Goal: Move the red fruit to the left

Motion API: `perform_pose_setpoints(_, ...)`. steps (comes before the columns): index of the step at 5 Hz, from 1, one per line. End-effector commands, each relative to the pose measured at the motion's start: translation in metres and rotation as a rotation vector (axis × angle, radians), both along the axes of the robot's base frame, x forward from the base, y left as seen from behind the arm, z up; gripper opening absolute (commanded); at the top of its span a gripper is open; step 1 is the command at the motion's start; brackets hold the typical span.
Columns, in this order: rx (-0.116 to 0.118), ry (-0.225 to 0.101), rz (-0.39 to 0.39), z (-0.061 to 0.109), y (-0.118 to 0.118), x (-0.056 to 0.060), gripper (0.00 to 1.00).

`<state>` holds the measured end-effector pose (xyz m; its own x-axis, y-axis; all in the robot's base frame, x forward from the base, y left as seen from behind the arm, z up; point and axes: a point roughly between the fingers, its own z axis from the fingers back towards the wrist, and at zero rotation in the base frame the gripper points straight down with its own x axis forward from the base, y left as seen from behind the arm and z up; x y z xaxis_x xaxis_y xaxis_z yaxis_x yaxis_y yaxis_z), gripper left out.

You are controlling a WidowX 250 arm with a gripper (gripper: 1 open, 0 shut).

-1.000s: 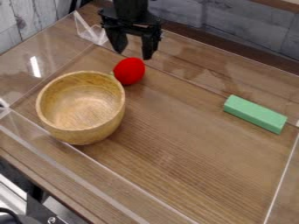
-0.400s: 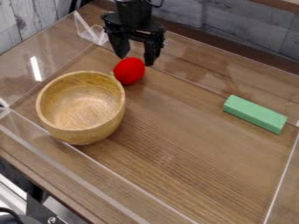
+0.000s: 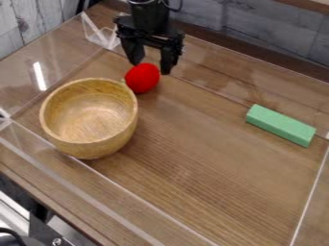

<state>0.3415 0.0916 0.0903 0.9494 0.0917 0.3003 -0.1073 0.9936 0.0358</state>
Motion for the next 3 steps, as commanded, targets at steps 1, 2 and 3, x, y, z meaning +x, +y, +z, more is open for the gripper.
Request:
perform_pose_setpoints(1,0.024,-0.047,-0.016,0.0157,-0.0027,0.0033,1.0)
perform_pose_setpoints(2,0.028,-0.038,-0.018,0.0121,-0.003,0.0034,1.0)
perform_pose_setpoints(3,0.021,-0.026,-0.019,0.0144,-0.0108,-0.0013,1.0)
